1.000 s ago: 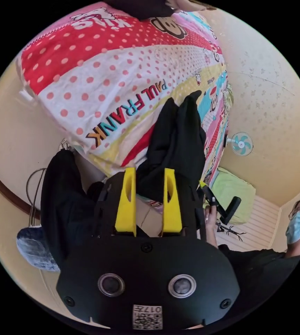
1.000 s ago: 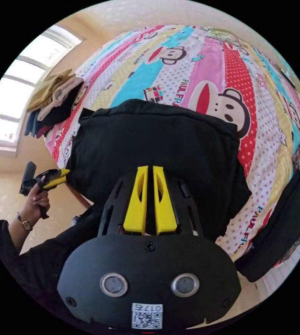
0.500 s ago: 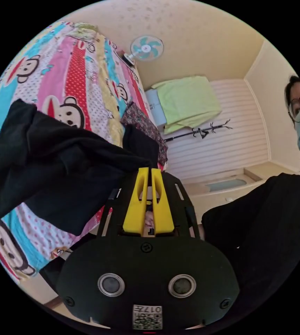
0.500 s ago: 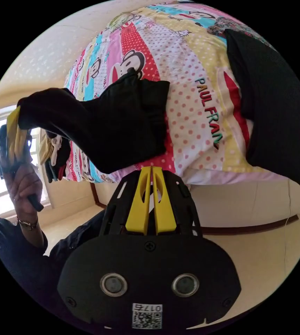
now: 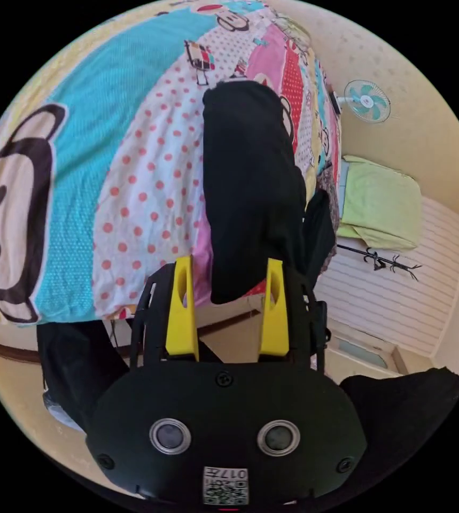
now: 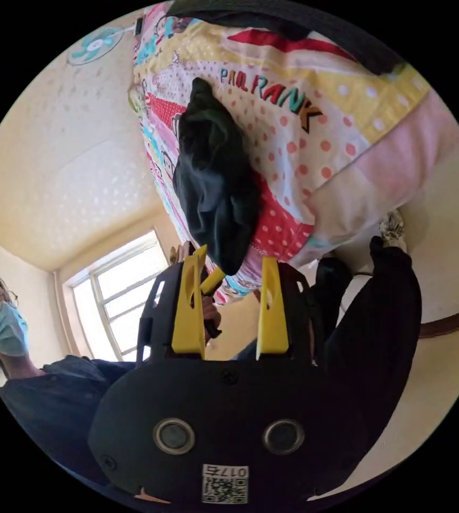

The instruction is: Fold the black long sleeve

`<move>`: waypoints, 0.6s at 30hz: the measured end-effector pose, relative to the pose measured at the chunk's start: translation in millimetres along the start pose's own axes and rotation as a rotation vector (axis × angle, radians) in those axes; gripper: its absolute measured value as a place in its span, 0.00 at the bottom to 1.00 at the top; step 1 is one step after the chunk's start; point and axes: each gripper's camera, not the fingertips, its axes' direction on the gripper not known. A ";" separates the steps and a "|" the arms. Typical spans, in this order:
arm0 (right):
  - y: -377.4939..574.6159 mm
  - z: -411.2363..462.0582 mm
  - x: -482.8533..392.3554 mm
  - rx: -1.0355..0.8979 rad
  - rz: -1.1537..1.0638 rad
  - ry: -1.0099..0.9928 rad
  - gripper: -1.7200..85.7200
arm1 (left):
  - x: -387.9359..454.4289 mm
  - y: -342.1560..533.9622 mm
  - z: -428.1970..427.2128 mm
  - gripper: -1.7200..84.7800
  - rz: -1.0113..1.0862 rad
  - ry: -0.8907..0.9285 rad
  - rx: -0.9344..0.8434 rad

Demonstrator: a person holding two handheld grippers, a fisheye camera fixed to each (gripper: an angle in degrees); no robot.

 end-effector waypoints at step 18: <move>-9.7 11.9 -162.9 -0.257 -0.092 -0.181 0.07 | 67.9 113.0 -217.9 0.07 0.106 0.504 0.089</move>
